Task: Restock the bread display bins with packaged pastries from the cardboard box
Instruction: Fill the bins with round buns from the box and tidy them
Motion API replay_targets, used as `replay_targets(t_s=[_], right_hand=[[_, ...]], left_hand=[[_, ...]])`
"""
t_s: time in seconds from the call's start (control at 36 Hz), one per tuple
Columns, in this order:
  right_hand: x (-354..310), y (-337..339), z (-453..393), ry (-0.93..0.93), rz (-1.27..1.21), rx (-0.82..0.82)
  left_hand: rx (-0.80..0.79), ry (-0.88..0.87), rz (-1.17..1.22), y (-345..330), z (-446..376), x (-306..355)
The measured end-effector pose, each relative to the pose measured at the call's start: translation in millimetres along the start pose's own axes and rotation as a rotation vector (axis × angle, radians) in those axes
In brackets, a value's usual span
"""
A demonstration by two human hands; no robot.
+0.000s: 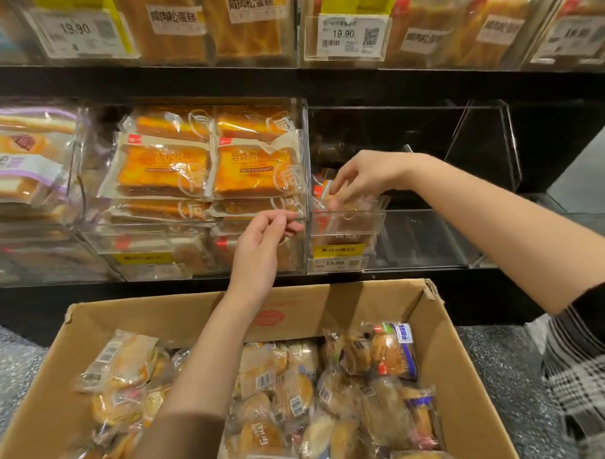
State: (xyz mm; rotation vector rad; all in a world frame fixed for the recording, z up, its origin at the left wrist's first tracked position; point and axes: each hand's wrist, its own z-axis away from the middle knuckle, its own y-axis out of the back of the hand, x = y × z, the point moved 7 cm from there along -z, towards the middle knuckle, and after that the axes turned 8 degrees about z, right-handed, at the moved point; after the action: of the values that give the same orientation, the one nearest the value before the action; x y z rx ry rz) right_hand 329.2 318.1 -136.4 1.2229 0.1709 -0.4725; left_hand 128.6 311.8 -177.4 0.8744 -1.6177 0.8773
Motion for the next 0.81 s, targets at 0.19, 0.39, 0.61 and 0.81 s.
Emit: replay_targets(t_s=[0.19,0.39,0.61,0.81], right_hand=[[-4,-11,-10,-0.082,0.032,0.01],[7,-32,-31,-0.219,0.147,0.062],[7,-30,-18,-0.22,0.143,0.157],[-4,-12,17,-0.111,-0.227,0.502]], left_hand=[[-0.007,0.013,0.026,0,0,0],[-0.017,0.026,0.02,1,0,-1],[-0.052,0.04,-0.014,2,1,0],[-0.129,0.1,-0.108,6,7,-1]])
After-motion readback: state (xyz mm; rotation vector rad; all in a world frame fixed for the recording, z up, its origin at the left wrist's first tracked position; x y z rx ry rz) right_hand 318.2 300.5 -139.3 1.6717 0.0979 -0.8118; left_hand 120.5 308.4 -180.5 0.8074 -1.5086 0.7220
